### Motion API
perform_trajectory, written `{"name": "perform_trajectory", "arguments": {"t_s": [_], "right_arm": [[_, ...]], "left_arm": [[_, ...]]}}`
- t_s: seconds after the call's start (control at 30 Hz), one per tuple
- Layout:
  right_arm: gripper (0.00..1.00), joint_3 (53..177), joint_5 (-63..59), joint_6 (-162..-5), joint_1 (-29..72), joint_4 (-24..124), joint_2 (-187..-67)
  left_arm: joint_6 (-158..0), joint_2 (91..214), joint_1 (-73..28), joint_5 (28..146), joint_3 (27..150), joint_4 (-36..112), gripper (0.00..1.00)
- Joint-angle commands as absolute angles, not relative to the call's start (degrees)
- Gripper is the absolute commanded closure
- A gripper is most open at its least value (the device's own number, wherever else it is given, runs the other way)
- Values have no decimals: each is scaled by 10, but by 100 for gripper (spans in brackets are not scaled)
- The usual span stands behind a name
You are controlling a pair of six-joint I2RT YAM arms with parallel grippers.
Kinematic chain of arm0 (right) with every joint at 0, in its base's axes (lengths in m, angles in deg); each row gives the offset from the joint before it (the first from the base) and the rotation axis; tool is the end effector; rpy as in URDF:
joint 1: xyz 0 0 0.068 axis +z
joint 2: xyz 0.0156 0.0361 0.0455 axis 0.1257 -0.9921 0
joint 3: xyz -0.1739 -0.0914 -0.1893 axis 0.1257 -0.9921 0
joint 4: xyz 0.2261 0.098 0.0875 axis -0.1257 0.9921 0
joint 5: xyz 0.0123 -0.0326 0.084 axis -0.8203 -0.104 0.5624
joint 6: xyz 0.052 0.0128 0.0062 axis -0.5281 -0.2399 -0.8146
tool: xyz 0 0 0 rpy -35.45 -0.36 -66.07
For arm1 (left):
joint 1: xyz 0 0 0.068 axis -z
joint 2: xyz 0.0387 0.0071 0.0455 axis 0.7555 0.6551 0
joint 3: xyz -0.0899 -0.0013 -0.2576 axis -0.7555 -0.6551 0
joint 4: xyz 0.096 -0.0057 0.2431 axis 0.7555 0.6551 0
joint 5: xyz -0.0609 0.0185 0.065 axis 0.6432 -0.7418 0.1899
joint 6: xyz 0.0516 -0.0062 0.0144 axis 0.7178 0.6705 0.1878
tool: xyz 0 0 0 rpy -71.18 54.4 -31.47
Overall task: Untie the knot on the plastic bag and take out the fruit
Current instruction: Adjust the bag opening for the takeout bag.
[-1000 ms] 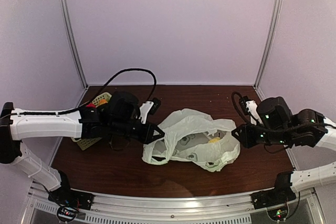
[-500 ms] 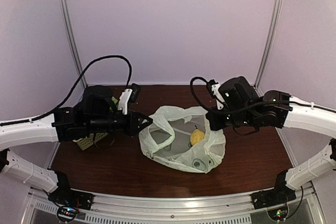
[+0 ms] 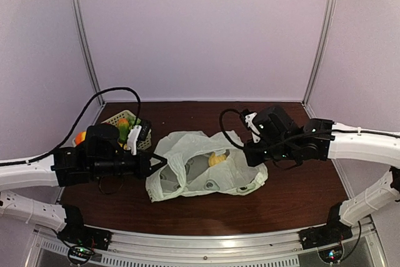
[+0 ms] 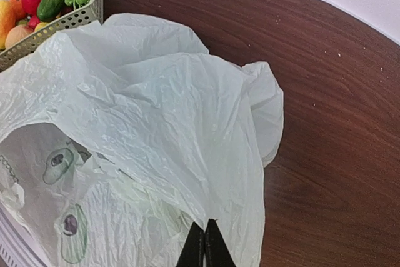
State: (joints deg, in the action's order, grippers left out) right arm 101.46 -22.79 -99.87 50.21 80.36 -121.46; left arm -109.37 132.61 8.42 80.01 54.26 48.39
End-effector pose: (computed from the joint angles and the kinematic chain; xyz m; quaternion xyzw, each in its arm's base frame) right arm 0.1597 0.2353 0.2943 -0.2266 0.8892 0.1698 0.3593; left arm 0.1177 -0.1859 0.2661 0.1164 0.8390 -0.4116 0.3363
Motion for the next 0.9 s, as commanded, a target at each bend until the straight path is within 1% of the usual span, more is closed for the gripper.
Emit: {"name": "perform_trajectory", "arguments": {"t_s": [0.0, 0.07, 0.17, 0.23, 0.3, 0.37, 0.53, 0.63, 0.73, 0.87], "right_arm": [[99, 984, -222, -1019, 499, 815, -1156], [82, 991, -220, -1016, 499, 828, -1138], [51, 1019, -215, -1006, 501, 846, -1115], [40, 1041, -212, -999, 505, 852, -1104], [33, 1062, -209, -994, 515, 854, -1098], [30, 1076, -202, -990, 530, 848, -1097], [30, 1089, -169, -983, 577, 806, -1118], [33, 1101, -159, -986, 596, 795, -1152], [40, 1112, -162, -1000, 598, 795, -1195], [42, 1103, -157, -1005, 599, 761, -1242]], "left_arm": [[-1095, 1337, 87, 826, 539, 419, 100], [-1097, 1344, 87, 826, 542, 406, 100], [-1107, 1346, 86, 820, 542, 381, 100], [-1118, 1343, 87, 811, 540, 379, 100], [-1130, 1338, 86, 799, 533, 381, 100], [-1142, 1331, 86, 776, 525, 385, 100], [-1164, 1331, 87, 757, 532, 427, 100], [-1170, 1334, 86, 751, 538, 434, 100], [-1175, 1332, 86, 748, 541, 432, 100], [-1183, 1330, 87, 748, 542, 433, 100]]}}
